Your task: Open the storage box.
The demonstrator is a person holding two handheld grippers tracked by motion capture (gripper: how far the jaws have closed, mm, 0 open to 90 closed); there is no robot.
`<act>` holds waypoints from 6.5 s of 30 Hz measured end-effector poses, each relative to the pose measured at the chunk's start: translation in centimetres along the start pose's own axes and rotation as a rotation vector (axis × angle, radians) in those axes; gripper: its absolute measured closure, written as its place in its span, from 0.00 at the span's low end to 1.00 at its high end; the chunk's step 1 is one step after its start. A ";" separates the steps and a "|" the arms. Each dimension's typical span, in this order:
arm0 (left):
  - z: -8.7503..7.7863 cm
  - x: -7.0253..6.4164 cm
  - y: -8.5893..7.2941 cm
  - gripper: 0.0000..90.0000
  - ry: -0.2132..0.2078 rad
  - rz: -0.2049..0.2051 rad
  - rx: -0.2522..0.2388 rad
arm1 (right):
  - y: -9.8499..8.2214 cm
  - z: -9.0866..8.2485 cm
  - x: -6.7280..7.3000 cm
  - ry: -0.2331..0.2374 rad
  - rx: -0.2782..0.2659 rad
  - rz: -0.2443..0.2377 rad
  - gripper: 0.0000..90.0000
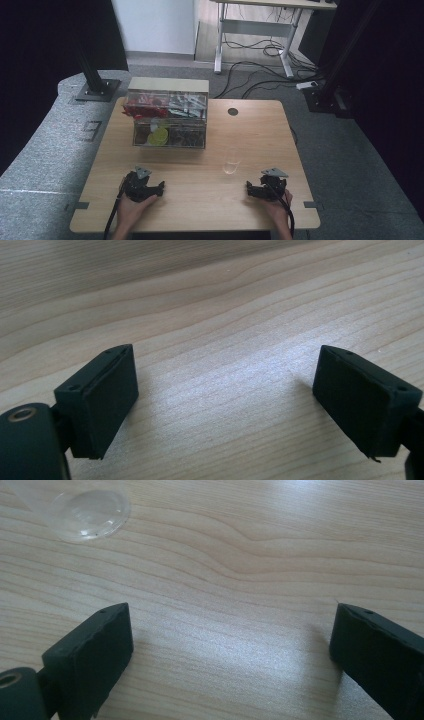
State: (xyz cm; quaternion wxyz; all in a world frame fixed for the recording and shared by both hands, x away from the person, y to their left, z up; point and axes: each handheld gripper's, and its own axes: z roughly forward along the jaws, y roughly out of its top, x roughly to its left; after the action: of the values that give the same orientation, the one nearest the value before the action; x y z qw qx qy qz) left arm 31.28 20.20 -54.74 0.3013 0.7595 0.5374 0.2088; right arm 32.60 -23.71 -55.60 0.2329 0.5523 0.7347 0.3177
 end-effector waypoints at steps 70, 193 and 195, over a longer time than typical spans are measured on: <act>-5.3 4.1 0.9 1.00 -0.099 -0.105 -0.253 | 0.0 -0.1 -0.5 0.014 -0.021 -0.011 0.14; -5.9 7.3 12.7 1.00 -0.073 -0.099 -0.323 | -0.2 -0.3 -0.7 -0.018 -0.024 0.020 0.15; -6.0 7.3 13.0 1.00 -0.068 -0.095 -0.322 | -0.2 -0.3 -0.7 -0.018 -0.024 0.020 0.15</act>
State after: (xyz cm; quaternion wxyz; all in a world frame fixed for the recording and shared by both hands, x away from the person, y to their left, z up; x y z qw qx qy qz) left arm 38.88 25.37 -41.59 0.4467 0.6816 0.5219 0.2519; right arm 32.51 -24.52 -55.52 0.2428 0.5597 0.7231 0.3239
